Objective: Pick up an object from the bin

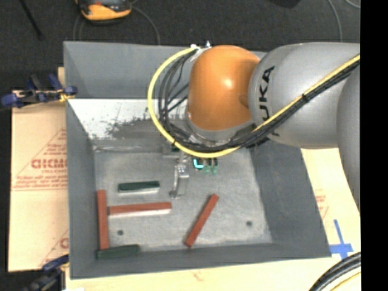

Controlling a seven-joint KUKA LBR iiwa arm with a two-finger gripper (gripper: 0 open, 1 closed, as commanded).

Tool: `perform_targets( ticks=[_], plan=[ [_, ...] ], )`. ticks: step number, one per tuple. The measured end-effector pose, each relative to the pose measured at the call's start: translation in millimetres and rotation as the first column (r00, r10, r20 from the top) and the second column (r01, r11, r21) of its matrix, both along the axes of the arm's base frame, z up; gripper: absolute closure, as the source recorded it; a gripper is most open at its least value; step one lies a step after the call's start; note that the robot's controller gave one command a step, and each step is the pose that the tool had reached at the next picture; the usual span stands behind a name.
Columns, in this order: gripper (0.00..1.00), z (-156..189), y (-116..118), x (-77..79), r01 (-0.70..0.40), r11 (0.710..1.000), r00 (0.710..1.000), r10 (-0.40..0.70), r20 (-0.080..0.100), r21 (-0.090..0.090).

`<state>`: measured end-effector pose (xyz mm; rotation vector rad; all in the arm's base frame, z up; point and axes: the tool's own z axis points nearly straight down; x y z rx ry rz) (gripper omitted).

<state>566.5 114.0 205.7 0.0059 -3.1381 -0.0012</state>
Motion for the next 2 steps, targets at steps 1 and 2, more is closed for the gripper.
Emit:
perform_targets(
  ticks=[1,2],
  plan=[
    [0.0,4,0,1.7,0.002,1.0,1.0,-0.002,0.007,0.001],
    [0.0,-25,2,4.3,-0.047,0.999,0.999,0.047,0.016,0.0]
  ],
)
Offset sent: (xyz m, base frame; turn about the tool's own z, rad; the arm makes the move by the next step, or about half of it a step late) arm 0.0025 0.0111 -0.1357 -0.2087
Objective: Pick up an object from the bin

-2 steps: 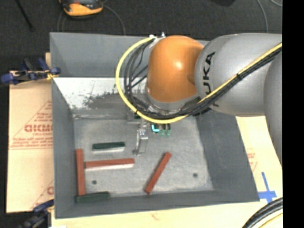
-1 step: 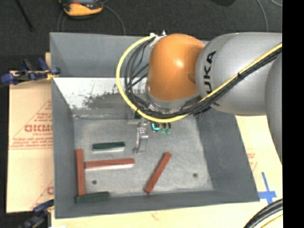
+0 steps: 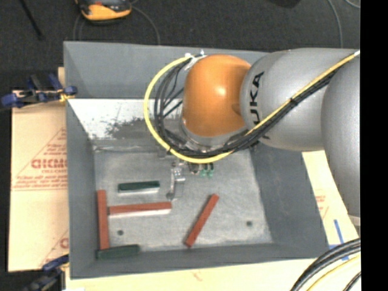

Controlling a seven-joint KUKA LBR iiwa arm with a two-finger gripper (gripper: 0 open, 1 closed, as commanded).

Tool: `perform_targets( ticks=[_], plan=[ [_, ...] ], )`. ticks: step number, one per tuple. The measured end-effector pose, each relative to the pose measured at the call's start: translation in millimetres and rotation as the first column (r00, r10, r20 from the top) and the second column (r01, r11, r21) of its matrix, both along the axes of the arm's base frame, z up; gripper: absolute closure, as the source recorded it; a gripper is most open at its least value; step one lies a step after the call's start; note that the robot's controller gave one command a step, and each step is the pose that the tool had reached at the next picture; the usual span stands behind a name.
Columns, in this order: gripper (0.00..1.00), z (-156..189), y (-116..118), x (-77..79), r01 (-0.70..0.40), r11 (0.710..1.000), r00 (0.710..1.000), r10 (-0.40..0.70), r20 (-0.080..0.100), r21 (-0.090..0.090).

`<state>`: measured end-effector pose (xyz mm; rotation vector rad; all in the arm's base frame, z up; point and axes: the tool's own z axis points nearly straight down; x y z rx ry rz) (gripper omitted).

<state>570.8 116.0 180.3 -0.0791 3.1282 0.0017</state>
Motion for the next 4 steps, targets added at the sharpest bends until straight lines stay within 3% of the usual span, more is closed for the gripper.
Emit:
perform_targets(
  ticks=[1,2,3,4],
  plan=[
    [0.0,-14,0,0.7,-0.019,1.0,1.0,0.019,-0.002,0.0],
    [0.0,-38,16,-3.1,-0.098,0.995,0.995,0.098,-0.022,-0.004],
    [1.0,-104,-8,-3.0,-0.079,0.997,0.997,0.079,0.0,0.004],
    [0.0,-108,-10,-5.4,-0.076,0.997,0.997,0.076,-0.006,0.0]
  ],
)
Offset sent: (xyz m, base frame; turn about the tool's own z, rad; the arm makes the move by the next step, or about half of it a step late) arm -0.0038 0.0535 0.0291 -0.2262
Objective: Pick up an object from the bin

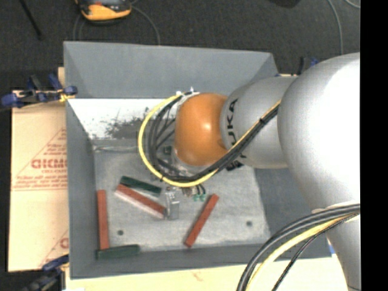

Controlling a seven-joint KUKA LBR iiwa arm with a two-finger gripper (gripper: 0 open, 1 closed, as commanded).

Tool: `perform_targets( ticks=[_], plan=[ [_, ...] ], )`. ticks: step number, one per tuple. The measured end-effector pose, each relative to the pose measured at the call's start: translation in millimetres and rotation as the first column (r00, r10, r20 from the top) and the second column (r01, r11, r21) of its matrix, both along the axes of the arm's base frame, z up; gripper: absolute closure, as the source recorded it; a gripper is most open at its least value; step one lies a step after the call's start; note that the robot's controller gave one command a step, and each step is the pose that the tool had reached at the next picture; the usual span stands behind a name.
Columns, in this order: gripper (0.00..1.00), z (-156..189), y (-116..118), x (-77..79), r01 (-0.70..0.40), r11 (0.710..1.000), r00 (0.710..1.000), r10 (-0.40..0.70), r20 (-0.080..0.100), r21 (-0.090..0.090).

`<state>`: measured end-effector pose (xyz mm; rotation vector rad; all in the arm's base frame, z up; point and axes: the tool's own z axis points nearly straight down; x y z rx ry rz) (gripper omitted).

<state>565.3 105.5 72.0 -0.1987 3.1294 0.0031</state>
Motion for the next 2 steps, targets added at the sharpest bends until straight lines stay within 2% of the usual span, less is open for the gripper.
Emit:
perform_targets(
  ticks=[2],
  plan=[
    [0.0,-0.4,0.6,-1.2,0.0,1.0,1.0,0.0,-0.001,-0.001]
  ],
)
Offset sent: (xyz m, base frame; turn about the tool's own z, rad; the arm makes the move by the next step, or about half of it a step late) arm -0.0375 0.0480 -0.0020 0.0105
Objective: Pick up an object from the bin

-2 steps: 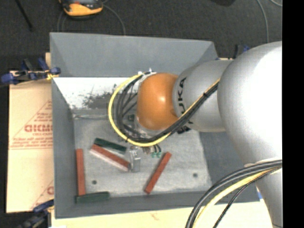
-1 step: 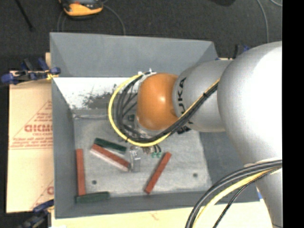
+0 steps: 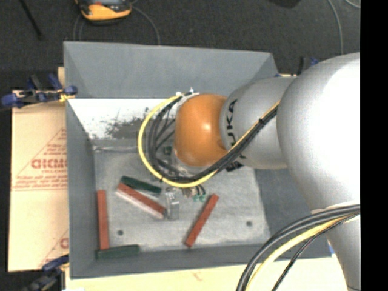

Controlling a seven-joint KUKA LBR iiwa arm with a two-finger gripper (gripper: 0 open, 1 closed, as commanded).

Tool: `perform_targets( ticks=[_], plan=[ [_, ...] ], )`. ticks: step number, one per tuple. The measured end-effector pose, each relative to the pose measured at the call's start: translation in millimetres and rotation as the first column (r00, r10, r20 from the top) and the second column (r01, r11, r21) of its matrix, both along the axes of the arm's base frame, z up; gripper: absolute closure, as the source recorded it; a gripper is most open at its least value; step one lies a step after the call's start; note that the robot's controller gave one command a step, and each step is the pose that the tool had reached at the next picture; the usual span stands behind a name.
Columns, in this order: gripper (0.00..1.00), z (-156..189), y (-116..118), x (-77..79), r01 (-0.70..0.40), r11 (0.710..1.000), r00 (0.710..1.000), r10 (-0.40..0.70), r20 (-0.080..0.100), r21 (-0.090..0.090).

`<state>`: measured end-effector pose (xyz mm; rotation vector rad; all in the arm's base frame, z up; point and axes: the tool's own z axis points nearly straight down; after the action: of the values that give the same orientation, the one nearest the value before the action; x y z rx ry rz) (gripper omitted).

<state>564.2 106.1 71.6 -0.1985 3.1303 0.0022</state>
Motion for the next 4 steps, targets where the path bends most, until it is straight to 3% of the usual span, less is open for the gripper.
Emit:
perform_targets(
  ticks=[1,2,3,4],
  plan=[
    [0.0,-1,23,2.2,-0.111,0.994,0.994,0.111,-0.006,0.001],
    [1.0,3,19,-7.2,0.248,0.969,0.969,-0.248,0.008,0.0],
    [1.0,3,19,-7.3,0.248,0.969,0.969,-0.248,0.008,0.0],
    [1.0,5,13,2.9,0.293,0.956,0.956,-0.293,-0.006,0.001]
  ],
)
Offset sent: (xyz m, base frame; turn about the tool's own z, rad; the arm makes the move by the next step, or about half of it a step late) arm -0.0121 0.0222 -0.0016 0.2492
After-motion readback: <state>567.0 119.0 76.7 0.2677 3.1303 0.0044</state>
